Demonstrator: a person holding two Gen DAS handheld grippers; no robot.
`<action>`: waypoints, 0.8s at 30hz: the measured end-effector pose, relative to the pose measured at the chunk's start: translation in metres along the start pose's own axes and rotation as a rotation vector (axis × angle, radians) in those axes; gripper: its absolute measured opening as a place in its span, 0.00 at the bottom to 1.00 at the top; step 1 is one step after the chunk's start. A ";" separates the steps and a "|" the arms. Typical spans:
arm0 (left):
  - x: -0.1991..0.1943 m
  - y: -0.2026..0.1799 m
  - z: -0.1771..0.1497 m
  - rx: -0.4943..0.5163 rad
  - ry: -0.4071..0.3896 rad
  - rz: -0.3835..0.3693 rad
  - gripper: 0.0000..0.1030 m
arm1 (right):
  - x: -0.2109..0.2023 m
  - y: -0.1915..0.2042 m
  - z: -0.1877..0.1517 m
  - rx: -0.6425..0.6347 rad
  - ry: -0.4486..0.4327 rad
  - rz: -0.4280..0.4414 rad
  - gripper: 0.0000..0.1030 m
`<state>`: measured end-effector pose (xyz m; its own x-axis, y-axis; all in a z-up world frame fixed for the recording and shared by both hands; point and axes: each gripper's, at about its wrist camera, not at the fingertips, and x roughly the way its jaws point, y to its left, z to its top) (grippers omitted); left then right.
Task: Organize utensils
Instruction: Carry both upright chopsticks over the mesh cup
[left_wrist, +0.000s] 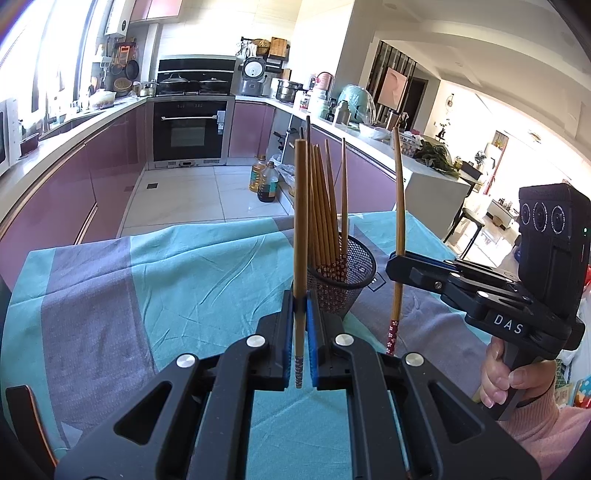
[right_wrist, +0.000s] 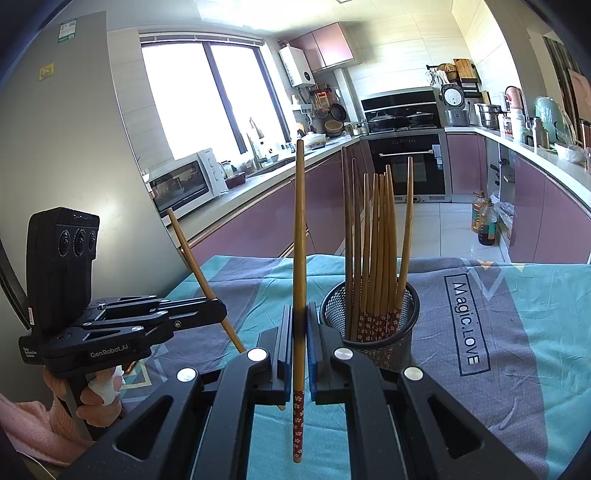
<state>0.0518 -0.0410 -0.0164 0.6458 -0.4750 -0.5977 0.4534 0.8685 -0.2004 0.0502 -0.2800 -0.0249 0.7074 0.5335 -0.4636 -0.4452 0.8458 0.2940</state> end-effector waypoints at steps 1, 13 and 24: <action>0.000 0.000 0.000 0.000 0.000 0.000 0.07 | 0.000 0.000 0.000 0.001 0.000 0.000 0.06; -0.001 -0.003 0.003 0.009 -0.003 -0.002 0.07 | 0.001 0.000 0.004 0.002 -0.003 -0.002 0.06; -0.004 -0.005 0.004 0.018 -0.008 -0.005 0.07 | 0.003 -0.003 0.007 0.004 -0.006 -0.003 0.06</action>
<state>0.0493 -0.0438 -0.0095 0.6482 -0.4803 -0.5909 0.4672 0.8636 -0.1894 0.0573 -0.2812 -0.0211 0.7121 0.5306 -0.4598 -0.4404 0.8476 0.2961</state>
